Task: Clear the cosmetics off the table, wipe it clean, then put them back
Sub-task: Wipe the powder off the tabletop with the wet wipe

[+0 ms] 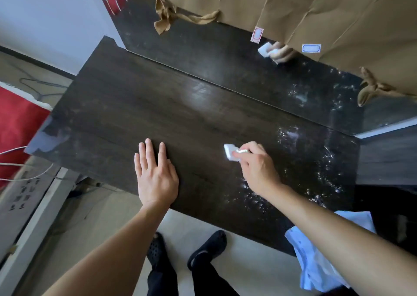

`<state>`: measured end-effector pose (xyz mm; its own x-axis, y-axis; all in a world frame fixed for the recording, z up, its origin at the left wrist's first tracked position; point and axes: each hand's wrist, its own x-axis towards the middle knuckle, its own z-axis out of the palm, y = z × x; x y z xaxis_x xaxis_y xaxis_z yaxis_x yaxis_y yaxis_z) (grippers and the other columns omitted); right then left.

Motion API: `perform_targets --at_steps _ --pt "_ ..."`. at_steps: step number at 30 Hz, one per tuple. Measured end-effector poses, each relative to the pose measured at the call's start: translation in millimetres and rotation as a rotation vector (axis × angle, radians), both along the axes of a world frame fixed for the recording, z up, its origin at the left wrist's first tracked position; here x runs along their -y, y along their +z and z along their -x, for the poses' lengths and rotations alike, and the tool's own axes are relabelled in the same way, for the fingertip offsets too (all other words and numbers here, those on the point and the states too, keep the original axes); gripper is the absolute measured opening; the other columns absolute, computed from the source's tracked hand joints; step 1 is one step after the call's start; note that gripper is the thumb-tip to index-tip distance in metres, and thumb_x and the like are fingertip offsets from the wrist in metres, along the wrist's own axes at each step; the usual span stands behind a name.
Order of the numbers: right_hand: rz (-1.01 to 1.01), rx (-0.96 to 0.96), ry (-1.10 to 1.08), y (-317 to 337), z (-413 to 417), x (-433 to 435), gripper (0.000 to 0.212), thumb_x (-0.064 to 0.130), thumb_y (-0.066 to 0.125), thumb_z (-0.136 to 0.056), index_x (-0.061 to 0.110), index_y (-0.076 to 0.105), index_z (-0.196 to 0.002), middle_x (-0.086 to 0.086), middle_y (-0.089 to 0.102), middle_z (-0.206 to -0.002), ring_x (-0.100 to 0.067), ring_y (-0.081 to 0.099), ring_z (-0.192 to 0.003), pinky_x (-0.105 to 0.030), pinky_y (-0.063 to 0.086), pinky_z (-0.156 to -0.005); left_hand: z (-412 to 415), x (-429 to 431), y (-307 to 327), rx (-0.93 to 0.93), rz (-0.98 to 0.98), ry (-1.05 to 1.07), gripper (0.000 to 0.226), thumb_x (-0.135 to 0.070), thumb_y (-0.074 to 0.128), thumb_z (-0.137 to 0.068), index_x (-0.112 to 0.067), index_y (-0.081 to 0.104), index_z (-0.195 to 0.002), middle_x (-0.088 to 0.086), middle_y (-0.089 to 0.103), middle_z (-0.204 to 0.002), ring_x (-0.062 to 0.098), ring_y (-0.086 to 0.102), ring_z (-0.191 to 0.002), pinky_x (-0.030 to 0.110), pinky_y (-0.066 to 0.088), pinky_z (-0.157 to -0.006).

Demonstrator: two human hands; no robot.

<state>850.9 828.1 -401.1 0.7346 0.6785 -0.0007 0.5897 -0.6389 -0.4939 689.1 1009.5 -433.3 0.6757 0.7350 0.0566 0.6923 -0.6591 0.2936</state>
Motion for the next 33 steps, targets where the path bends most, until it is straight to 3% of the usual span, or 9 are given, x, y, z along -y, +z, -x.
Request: perform_targets --at_steps 2,7,10,13,17,21,24,29,33 --pt "-0.063 -0.109 0.053 9 -5 1 0.028 -0.009 0.061 -0.078 0.013 0.076 -0.088 -0.006 0.062 -0.084 -0.024 0.058 -0.076 -0.024 0.041 -0.068 -1 1 1 0.005 -0.001 -0.001 0.047 -0.022 0.036 -0.094 -0.006 0.046 -0.137 0.024 0.029 -0.151 0.039 0.022 -0.142 0.050 0.015 -0.117" --pt "-0.064 0.099 -0.250 9 -102 -40 0.032 -0.001 0.049 -0.079 0.009 0.074 -0.097 -0.015 0.065 -0.098 -0.030 0.060 -0.092 -0.028 0.042 -0.082 -1 0 0 0.010 -0.012 0.005 0.047 -0.022 0.035 -0.094 -0.007 0.045 -0.138 0.023 0.029 -0.151 0.038 0.021 -0.142 0.049 0.014 -0.117" --pt "0.098 0.142 -0.130 -10 -79 -45 0.052 -0.013 0.042 -0.077 0.005 0.058 -0.123 -0.019 0.051 -0.132 -0.037 0.044 -0.124 -0.037 0.039 -0.103 -2 0 -1 0.005 -0.015 0.002 0.047 -0.022 0.035 -0.094 -0.008 0.045 -0.138 0.023 0.029 -0.151 0.038 0.021 -0.142 0.048 0.014 -0.118" --pt "0.077 0.107 0.095 -12 -17 -12 0.057 -0.015 0.044 -0.079 0.002 0.048 -0.133 -0.016 0.043 -0.142 -0.030 0.035 -0.136 -0.041 0.034 -0.111 -1 0 1 -0.003 -0.005 0.002 0.047 -0.022 0.035 -0.094 -0.007 0.044 -0.138 0.023 0.028 -0.151 0.038 0.020 -0.142 0.049 0.014 -0.118" --pt "0.065 0.066 0.350 10 9 9 0.030 0.001 0.052 -0.084 0.013 0.067 -0.107 -0.001 0.062 -0.120 -0.022 0.054 -0.112 -0.037 0.056 -0.078 0 0 3 -0.005 -0.006 0.003 0.050 -0.024 0.031 -0.094 -0.006 0.045 -0.138 0.024 0.028 -0.151 0.039 0.021 -0.142 0.050 0.016 -0.117" --pt "0.005 0.232 0.057 16 -76 -33 0.028 0.010 0.047 -0.081 0.014 0.074 -0.087 -0.010 0.067 -0.090 -0.032 0.058 -0.078 -0.031 0.047 -0.070 -1 1 3 -0.005 -0.004 0.002 0.050 -0.025 0.030 -0.094 -0.006 0.045 -0.138 0.023 0.028 -0.151 0.039 0.021 -0.142 0.050 0.016 -0.117" --pt "0.113 0.185 -0.174 9 -96 -42 0.024 -0.002 0.048 -0.077 0.002 0.071 -0.083 -0.018 0.060 -0.090 -0.037 0.055 -0.081 -0.038 0.048 -0.068 -1 0 2 0.005 -0.009 0.007 0.050 -0.025 0.030 -0.094 -0.006 0.045 -0.138 0.024 0.029 -0.151 0.039 0.021 -0.142 0.049 0.015 -0.117" --pt "0.068 0.061 0.155 9 24 12 0.029 0.018 0.040 -0.085 0.012 0.068 -0.084 -0.004 0.057 -0.086 -0.024 0.049 -0.079 -0.035 0.047 -0.061 -1 0 3 0.013 -0.003 0.004 0.050 -0.024 0.031 -0.094 -0.006 0.045 -0.138 0.024 0.029 -0.151 0.040 0.021 -0.142 0.050 0.015 -0.117" --pt "0.051 -0.085 0.192 23 18 27 0.023 0.001 0.058 -0.080 0.016 0.073 -0.088 0.000 0.058 -0.085 -0.020 0.056 -0.075 -0.026 0.046 -0.064 -1 -1 2 0.022 0.004 0.000 0.048 -0.023 0.033 -0.094 -0.006 0.046 -0.137 0.024 0.029 -0.151 0.039 0.020 -0.141 0.049 0.014 -0.117"
